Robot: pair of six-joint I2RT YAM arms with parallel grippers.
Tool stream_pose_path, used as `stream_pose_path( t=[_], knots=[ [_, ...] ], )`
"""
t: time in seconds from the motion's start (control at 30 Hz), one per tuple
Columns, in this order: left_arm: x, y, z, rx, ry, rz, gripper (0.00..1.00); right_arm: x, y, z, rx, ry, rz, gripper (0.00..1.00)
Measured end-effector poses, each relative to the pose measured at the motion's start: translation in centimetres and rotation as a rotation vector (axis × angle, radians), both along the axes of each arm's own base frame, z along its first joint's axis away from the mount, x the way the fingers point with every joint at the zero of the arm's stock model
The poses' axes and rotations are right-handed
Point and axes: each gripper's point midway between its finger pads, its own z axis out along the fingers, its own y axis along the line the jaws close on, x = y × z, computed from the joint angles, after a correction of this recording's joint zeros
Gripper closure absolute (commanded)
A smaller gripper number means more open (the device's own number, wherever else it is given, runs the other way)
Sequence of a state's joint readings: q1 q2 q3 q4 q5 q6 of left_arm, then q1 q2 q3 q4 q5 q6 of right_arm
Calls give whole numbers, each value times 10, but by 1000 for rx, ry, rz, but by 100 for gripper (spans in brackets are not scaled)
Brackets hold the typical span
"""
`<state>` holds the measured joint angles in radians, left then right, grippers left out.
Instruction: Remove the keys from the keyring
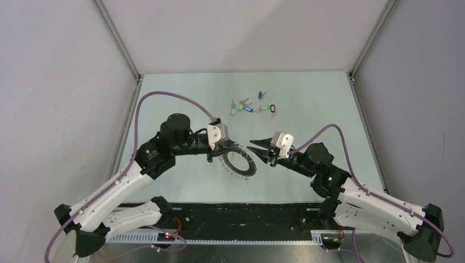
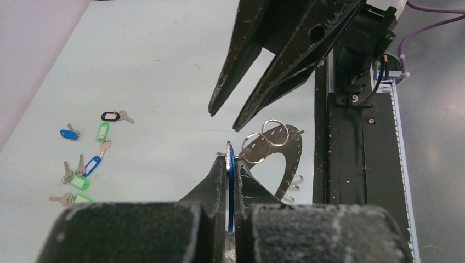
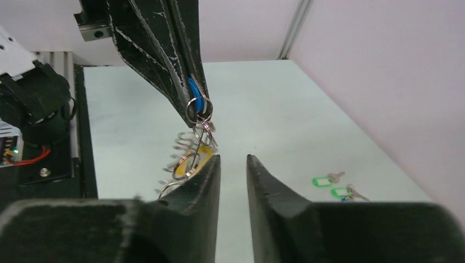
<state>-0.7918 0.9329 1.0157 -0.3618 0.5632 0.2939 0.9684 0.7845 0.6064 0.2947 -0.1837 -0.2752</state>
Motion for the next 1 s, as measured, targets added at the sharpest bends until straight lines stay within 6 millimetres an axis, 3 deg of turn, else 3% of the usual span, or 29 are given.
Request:
stream_pose_path(
  t=[0.1, 0.47, 0.6, 0.73, 0.8, 1.0],
  knots=[
    [-1, 0, -1, 2, -1, -9, 100, 0, 2, -2, -1, 10, 7, 52],
    [-14, -1, -3, -5, -13, -77, 100, -10, 18, -9, -14, 9, 113, 57],
    [-16, -1, -2, -6, -18, -90, 100, -13, 23, -9, -11, 3, 150, 66],
    [-17, -1, -2, -7, -22, -101, 100, -17, 27, -9, -8, 2, 185, 93],
    [-17, -1, -2, -6, -23, -100, 100, -20, 28, -7, -1, 1, 201, 100],
    [-15, 0, -2, -4, -28, -87, 100, -22, 24, -6, -2, 3, 211, 100]
  ],
)
